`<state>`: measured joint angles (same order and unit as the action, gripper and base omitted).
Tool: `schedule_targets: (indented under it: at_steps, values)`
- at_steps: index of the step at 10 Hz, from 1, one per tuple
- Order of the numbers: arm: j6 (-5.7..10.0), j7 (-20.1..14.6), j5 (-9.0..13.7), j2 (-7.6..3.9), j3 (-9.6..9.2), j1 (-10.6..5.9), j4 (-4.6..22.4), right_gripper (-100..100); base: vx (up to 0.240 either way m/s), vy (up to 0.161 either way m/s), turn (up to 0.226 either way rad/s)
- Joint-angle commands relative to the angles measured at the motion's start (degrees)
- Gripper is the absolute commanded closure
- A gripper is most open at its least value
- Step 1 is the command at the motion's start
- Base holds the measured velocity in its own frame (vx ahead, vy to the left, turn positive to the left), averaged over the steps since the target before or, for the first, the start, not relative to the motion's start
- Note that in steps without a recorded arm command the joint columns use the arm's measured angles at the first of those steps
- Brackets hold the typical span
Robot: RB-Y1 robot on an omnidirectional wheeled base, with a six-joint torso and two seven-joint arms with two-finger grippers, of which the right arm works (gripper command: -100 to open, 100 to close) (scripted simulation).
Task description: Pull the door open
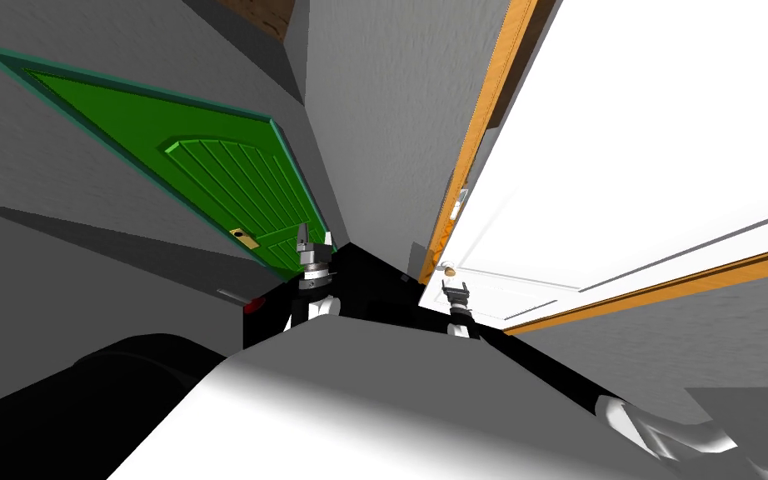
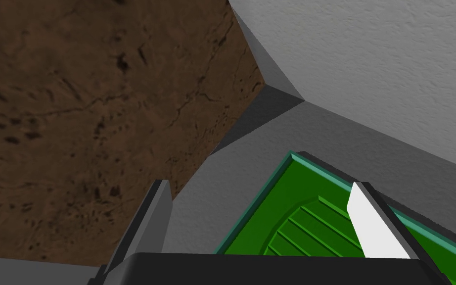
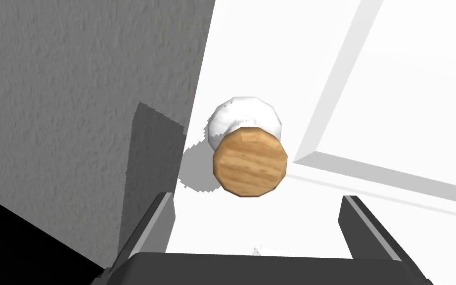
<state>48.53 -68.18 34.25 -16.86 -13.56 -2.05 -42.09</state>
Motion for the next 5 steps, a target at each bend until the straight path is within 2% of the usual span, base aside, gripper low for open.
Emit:
schedule_targets:
  at_steps: [1,5]
  values:
    - [-0.11,-1.98,0.50,-0.01,-0.35,0.08,-0.26,-100,-0.052,-0.013,0.016]
    - [-0.63,-8.72,3.15,0.16,-2.21,0.39,-1.49,-100,-0.060,-0.018,0.025]
